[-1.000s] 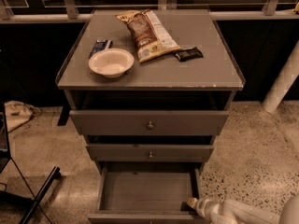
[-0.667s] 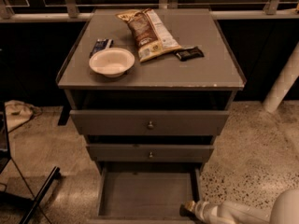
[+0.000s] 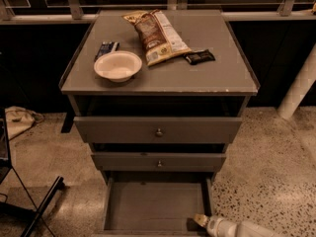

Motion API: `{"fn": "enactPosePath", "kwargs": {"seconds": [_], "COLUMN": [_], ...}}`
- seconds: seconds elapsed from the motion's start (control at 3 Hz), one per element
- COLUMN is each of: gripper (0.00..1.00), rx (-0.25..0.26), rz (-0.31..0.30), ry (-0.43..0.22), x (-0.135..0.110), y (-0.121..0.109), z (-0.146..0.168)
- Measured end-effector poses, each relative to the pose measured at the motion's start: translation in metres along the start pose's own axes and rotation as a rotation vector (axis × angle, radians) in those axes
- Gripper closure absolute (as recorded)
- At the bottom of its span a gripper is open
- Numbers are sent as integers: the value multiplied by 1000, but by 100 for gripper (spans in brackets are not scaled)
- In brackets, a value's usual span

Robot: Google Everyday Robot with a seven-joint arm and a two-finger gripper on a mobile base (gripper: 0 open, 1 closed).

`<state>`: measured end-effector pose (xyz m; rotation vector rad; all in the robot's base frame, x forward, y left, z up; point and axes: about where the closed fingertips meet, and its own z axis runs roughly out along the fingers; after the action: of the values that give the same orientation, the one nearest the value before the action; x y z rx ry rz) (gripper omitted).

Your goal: Open bottom drawer

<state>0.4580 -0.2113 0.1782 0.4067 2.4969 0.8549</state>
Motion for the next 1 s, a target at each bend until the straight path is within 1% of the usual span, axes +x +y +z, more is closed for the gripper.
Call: {"fn": "enactPosePath", "kwargs": {"seconds": [0.33, 0.67, 1.0], "gripper": [100, 100, 81], "rx": [-33, -35, -36], "rz": [-66, -96, -96], "ry": [-45, -61, -61], "x": [-4, -5, -5], "y": [27, 38, 39], "z": [-11, -14, -14]}}
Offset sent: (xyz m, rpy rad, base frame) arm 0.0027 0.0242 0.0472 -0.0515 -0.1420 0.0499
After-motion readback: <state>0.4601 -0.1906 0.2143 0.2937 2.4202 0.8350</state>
